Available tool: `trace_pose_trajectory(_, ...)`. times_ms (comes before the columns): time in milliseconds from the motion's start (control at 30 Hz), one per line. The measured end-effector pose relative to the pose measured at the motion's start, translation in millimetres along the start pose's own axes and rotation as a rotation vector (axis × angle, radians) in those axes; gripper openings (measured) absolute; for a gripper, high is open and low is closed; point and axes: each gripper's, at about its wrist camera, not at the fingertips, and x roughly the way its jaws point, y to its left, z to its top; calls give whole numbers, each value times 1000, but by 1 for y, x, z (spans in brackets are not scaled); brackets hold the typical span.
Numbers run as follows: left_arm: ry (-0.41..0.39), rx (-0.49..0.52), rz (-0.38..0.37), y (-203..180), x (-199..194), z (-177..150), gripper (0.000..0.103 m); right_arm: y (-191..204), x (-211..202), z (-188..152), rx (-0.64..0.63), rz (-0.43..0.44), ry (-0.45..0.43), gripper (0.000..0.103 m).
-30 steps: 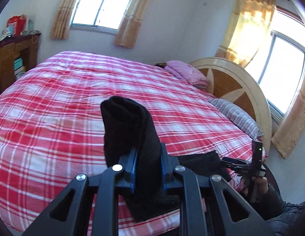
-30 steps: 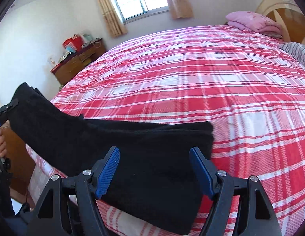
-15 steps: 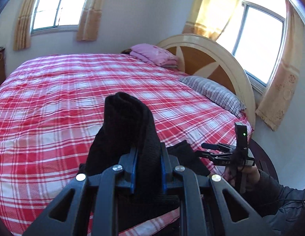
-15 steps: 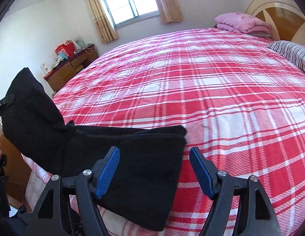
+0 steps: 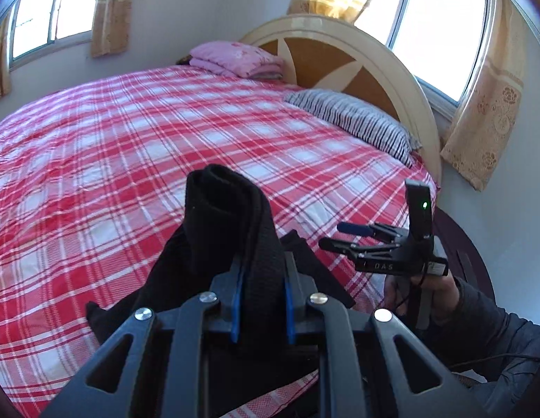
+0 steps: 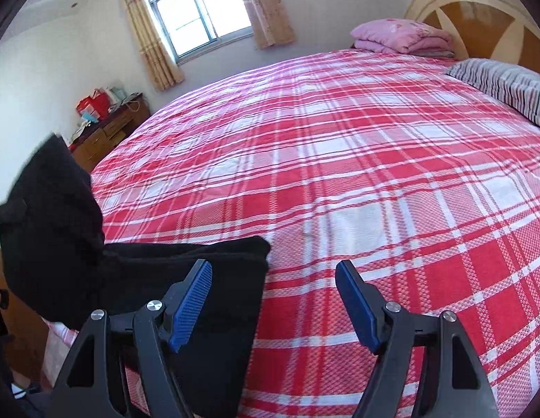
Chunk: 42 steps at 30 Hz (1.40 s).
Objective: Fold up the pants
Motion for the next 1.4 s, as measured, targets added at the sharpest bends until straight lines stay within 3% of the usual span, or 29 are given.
trace_pose_trajectory(300, 117, 63, -30, -37, 69, -12, 20, -14, 7, 1, 54, 16, 12, 75)
trace_pose_trajectory(400, 126, 111, 2, -49, 89, -20, 21, -16, 8, 1, 75, 56, 10, 75)
trace_pose_trajectory(533, 119, 93, -34, -53, 92, -30, 23, -17, 8, 0, 106, 121, 14, 75)
trace_pose_trajectory(600, 81, 109, -28, -56, 78, -33, 35, -17, 9, 0, 119, 143, 19, 75)
trace_pose_trajectory(633, 48, 124, -11, -57, 66, -36, 40, -17, 9, 0, 124, 149, 23, 75)
trace_pose_trajectory(700, -6, 133, 34, -52, 50, -40, 60, -15, 8, -1, 133, 170, 33, 75)
trace_pose_trajectory(867, -88, 89, 237, -17, 19, -56, 68, 4, 1, -1, 108, 236, 54, 75)
trace_pose_trajectory(933, -84, 85, 375, 1, 17, -67, 73, 18, 0, -3, 68, 232, 84, 75)
trace_pose_trajectory(1000, -53, 67, 466, 18, 21, -76, 73, 32, 4, -9, 20, 198, 129, 75)
trace_pose_trajectory(1100, -18, -3, 494, 41, 24, -90, 73, 46, 12, -19, -40, 159, 190, 75)
trace_pose_trajectory(1133, -10, -24, 491, 45, 26, -93, 73, 49, 14, -22, -53, 155, 198, 71)
trace_pose_trajectory(1267, -7, -48, 483, 51, 26, -100, 77, 56, 13, -27, -113, 118, 200, 37)
trace_pose_trajectory(1333, -12, -53, 481, 52, 26, -98, 80, 56, 10, -28, -129, 102, 184, 25)
trace_pose_trajectory(1400, -15, -63, 482, 54, 26, -98, 85, 53, 5, -26, -122, 109, 169, 21)
